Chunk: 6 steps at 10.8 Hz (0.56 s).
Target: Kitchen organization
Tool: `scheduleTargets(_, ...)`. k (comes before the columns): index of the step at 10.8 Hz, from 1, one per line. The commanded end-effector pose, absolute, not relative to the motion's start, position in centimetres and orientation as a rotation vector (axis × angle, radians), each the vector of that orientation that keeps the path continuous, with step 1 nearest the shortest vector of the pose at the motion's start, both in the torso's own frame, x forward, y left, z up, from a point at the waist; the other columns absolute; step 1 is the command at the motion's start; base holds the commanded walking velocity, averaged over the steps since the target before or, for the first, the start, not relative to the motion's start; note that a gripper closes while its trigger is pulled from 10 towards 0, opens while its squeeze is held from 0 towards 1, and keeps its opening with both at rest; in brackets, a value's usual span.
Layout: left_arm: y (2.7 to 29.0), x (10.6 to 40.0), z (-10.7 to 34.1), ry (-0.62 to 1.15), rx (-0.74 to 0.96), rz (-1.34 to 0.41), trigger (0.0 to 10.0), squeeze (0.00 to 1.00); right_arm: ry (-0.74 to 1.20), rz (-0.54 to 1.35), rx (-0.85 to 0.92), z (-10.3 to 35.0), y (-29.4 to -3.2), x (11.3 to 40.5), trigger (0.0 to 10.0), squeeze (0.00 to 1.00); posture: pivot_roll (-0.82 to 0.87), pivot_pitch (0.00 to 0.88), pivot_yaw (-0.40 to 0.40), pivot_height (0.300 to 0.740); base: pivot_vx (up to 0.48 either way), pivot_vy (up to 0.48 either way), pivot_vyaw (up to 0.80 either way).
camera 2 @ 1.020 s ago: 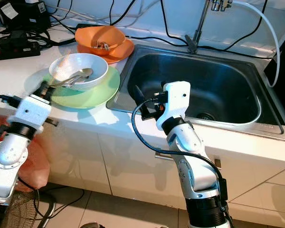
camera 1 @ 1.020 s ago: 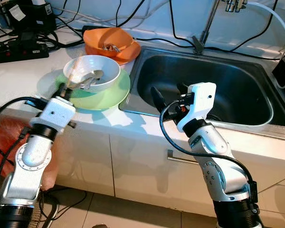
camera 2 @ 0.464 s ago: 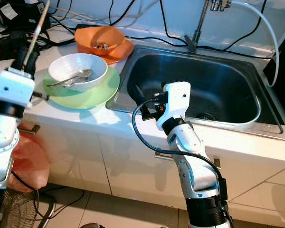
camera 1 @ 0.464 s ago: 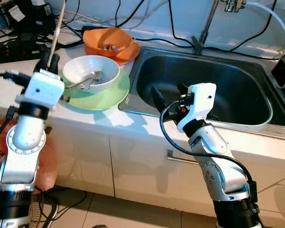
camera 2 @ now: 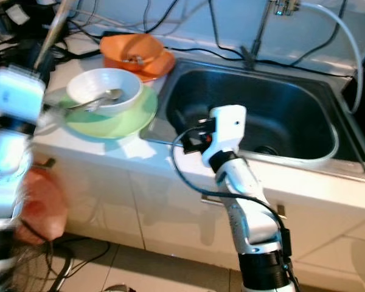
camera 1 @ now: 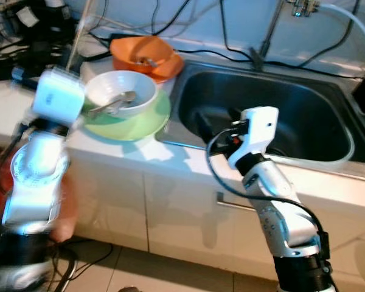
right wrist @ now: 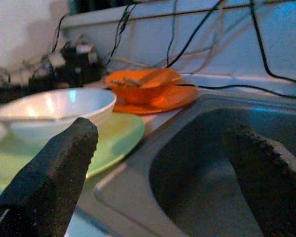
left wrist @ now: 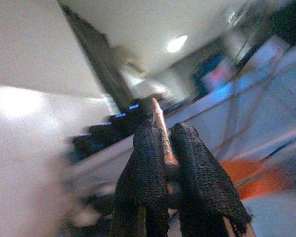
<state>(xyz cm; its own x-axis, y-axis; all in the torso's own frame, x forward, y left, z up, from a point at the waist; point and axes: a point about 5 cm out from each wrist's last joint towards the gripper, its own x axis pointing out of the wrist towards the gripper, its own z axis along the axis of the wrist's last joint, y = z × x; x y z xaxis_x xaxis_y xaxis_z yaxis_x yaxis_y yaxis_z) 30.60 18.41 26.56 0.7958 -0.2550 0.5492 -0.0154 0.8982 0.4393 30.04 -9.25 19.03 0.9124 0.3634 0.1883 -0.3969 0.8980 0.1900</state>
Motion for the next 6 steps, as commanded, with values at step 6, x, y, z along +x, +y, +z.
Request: scheduleTargets(6,10.7,30.9,23.5,-0.573,0.251,-0.554,0.0,0.00,-0.093,0.408,0.682,21.1,-11.5,31.7,10.0,0.00,0.08,0.029,-0.025,0.740,0.000,0.000,0.00)
